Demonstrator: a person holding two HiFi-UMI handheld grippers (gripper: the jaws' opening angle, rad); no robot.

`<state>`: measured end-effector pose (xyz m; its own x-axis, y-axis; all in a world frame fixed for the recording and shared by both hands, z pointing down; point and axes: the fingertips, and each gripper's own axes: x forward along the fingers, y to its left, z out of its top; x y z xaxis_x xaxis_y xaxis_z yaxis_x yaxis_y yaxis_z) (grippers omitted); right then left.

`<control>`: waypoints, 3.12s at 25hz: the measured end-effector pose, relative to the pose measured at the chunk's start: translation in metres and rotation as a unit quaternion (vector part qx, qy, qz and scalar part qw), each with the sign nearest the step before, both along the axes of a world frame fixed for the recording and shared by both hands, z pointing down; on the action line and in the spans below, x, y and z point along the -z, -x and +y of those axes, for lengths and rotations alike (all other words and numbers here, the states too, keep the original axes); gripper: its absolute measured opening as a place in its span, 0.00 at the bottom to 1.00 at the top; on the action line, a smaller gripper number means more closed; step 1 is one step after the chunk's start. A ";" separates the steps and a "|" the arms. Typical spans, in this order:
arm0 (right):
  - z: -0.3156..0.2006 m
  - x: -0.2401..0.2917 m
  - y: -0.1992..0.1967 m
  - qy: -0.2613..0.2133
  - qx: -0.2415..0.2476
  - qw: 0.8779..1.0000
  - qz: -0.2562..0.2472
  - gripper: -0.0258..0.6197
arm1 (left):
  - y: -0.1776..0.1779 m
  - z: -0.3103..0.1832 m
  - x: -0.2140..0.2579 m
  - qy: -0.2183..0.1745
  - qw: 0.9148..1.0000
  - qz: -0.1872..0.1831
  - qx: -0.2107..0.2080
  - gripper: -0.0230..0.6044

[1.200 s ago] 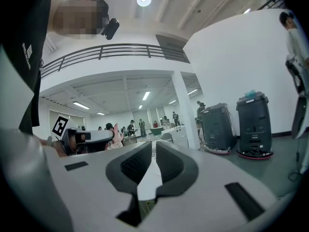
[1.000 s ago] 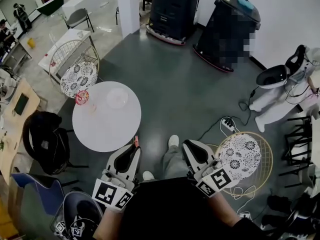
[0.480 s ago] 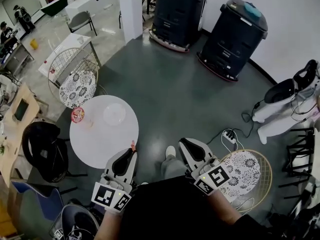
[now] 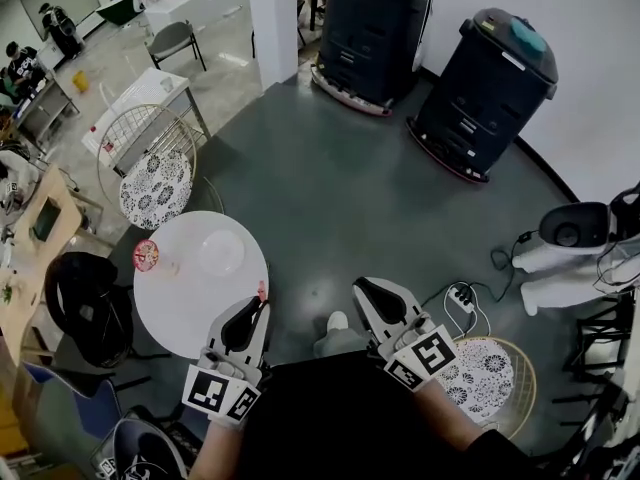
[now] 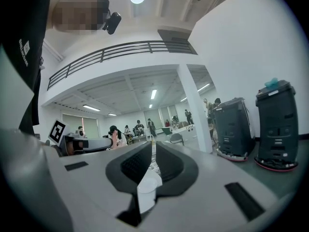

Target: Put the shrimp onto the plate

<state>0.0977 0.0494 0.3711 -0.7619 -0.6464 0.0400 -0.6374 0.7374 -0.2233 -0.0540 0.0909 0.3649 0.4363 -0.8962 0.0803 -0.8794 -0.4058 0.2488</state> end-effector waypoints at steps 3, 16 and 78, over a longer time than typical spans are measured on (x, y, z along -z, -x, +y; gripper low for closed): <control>-0.021 0.003 -0.007 -0.002 0.016 1.000 0.001 0.09 | -0.010 -0.022 0.000 0.003 1.000 0.002 0.013 0.12; -0.070 -0.002 -0.011 0.013 0.095 0.995 0.004 0.09 | -0.013 -0.070 -0.008 0.036 0.996 -0.015 0.084 0.12; -0.154 -0.045 0.135 0.071 0.089 0.983 0.142 0.09 | 0.197 -0.157 -0.331 0.343 0.937 -0.024 0.063 0.12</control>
